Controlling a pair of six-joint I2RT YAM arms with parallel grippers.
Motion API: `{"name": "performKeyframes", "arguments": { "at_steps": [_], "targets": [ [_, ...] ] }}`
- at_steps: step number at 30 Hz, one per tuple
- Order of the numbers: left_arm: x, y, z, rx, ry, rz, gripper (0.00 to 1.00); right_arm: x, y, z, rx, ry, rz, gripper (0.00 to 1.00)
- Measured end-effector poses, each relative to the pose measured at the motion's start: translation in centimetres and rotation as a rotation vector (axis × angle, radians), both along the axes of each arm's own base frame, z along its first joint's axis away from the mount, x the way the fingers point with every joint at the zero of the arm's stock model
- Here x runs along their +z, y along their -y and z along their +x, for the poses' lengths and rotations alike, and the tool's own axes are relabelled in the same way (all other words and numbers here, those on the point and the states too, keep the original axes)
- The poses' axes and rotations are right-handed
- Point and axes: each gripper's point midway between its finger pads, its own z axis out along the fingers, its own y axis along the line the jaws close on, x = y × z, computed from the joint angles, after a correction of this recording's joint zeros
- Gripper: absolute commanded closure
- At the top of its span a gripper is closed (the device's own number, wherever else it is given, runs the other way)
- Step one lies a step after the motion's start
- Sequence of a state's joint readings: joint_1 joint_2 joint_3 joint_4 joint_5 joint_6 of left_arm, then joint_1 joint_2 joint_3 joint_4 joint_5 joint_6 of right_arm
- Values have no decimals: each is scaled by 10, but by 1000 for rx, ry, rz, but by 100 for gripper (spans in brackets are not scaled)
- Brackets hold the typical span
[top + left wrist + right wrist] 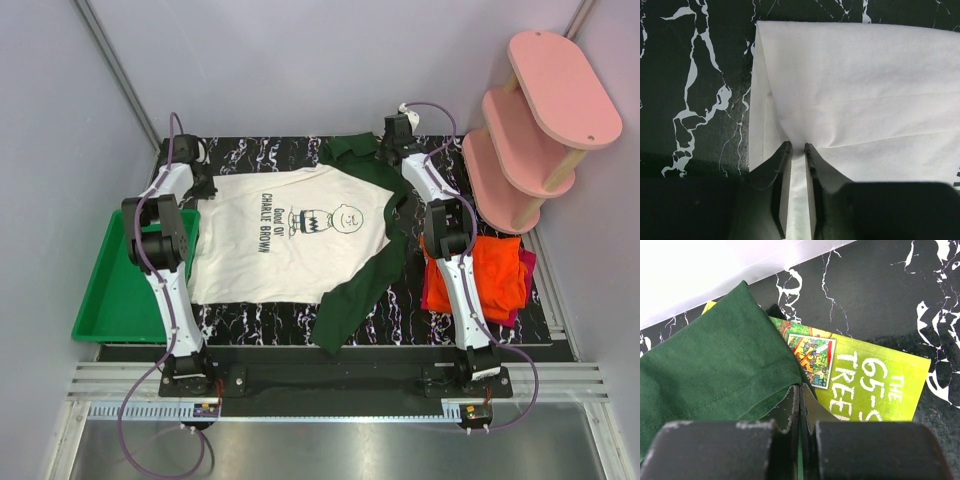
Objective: Fold and stack the t-shirts
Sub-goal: Fold the tshirt
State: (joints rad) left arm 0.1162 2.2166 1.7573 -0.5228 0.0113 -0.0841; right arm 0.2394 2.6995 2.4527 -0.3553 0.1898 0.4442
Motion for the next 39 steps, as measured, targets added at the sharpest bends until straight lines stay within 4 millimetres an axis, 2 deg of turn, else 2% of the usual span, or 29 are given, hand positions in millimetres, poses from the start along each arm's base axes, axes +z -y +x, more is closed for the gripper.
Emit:
{"name": "performKeyframes", "arguments": {
  "at_steps": [2,3,10,14,17,24,27,33,34,35,39],
  "targets": [
    [-4,0,-1,-1,-7,0,90,0,0,0,0,0,0,100],
    [-5,0,-1,-1,-11,0,100,0,0,0,0,0,0,100],
    [-8,0,-1,-4,-17,1,100,1,0,0,0,0,0,100],
    [-3,1,-1,-6,-7,-2,100,10,1,-2,2,8,-3,100],
    [14,2,1,-11,25,-5,100,30,1,-2,6,33,-3,100],
    [89,6,5,-27,173,-6,100,101,4,-13,12,116,2,100],
    [112,6,3,-30,217,-2,100,123,8,-23,9,135,-1,100],
    [133,0,-6,-20,243,0,100,156,21,-55,-9,151,-21,100],
    [134,-3,-8,-14,243,1,100,152,22,-58,-9,139,-25,100],
    [134,-6,-9,-8,242,1,100,166,24,-64,-8,158,-22,100],
    [133,-14,-13,9,227,2,100,187,27,-83,-6,180,-18,100]
  ]
}}
